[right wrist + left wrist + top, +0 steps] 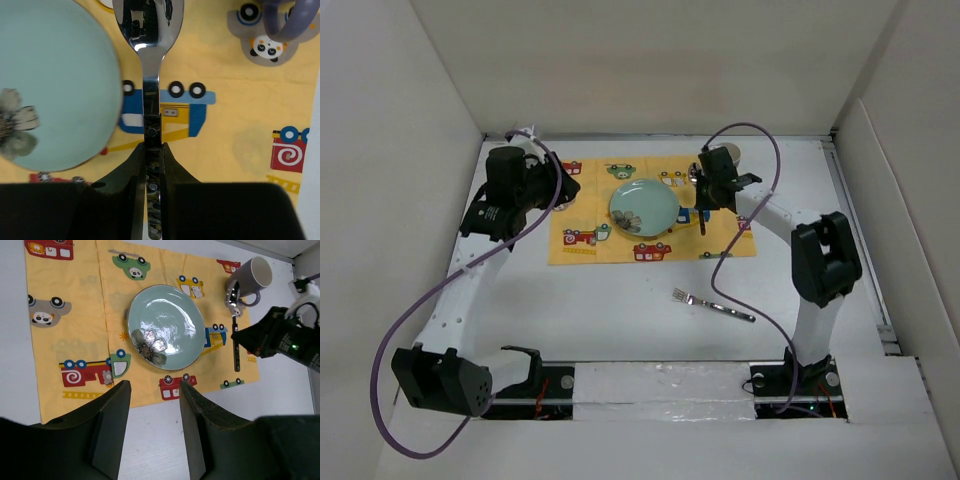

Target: Set the dinner table for one person

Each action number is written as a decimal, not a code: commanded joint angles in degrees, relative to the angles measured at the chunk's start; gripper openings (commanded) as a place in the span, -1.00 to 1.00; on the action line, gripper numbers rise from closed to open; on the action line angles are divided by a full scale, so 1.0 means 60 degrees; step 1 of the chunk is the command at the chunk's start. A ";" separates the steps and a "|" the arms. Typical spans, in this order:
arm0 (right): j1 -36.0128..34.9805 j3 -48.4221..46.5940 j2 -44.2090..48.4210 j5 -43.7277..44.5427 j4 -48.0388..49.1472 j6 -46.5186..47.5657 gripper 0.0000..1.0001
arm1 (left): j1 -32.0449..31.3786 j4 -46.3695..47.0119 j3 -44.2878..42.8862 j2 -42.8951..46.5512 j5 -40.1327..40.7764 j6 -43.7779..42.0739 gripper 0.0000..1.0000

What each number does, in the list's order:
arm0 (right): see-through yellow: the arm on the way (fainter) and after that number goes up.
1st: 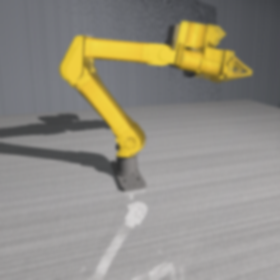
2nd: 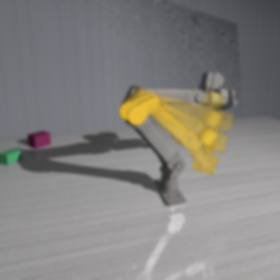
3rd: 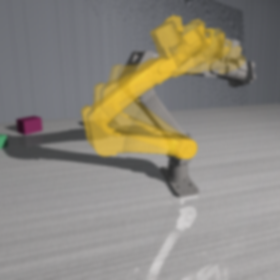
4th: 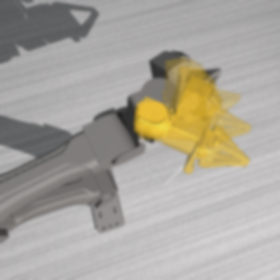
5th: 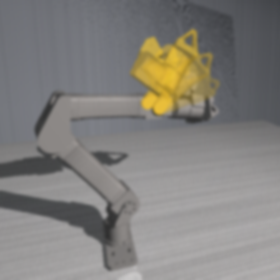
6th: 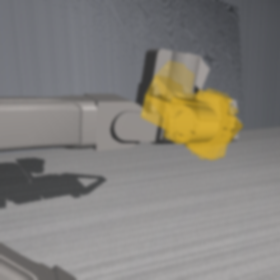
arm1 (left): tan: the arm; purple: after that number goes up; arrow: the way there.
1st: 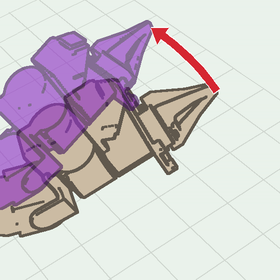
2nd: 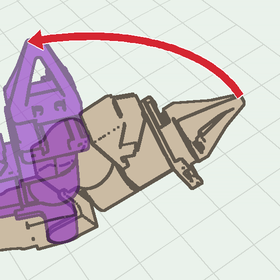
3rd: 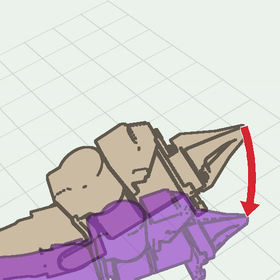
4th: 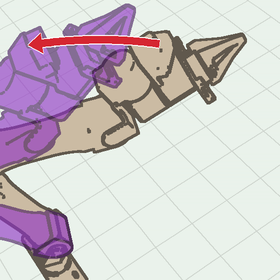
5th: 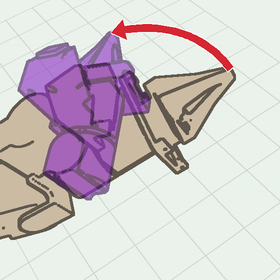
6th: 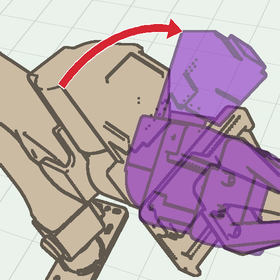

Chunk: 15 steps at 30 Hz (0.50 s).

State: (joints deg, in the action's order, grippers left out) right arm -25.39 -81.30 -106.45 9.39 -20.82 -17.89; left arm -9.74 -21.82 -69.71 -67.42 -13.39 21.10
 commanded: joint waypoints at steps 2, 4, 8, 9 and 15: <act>0.0379 -0.1200 -0.0800 -0.0276 -0.0119 0.0153 -1.00 | -0.0003 0.0780 0.0017 0.0030 -0.0200 0.0013 -0.19; 0.0496 -0.1682 -0.1428 -0.0305 -0.0382 0.0213 -1.00 | -0.0003 0.0883 0.0032 -0.0072 -0.0230 0.0028 -0.20; 0.0613 -0.2109 -0.2149 -0.0305 -0.0646 0.0199 -1.00 | -0.0003 0.0854 0.0090 -0.0248 -0.0215 -0.0059 -0.20; 0.0700 -0.2153 -0.2237 -0.0305 -0.0719 0.0169 -0.96 | -0.0003 0.0840 0.0076 -0.0321 -0.0230 -0.0075 -0.20; 0.0701 -0.2139 -0.2385 -0.0363 -0.0749 0.0067 -0.37 | -0.0003 0.0678 0.0061 -0.0482 -0.0200 -0.0206 -0.20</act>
State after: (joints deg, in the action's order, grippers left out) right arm -21.41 -91.35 -121.38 7.62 -25.58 -17.63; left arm -9.76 -19.09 -69.71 -70.57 -13.89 20.84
